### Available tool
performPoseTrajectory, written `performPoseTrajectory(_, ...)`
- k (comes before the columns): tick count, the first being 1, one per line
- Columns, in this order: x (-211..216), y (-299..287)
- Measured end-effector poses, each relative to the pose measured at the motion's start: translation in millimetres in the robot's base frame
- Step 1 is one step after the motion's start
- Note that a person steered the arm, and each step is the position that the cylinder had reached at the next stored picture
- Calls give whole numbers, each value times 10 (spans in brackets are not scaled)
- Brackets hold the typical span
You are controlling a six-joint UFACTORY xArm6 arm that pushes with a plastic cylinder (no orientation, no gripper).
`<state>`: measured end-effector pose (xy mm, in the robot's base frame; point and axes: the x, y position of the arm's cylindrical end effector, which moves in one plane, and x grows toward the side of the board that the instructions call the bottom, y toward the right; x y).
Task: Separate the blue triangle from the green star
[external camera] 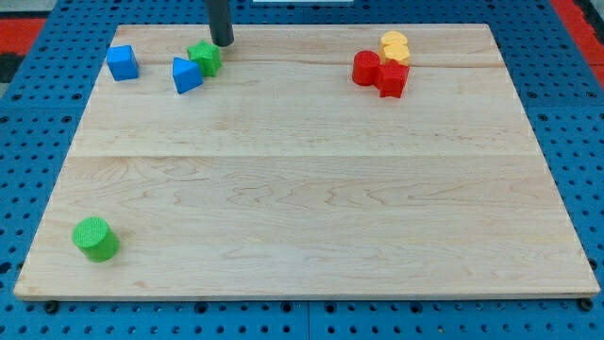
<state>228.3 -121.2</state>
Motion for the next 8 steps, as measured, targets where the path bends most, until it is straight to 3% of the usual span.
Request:
performPoseTrajectory(3, 138, -366)
performPoseTrajectory(8, 412, -382)
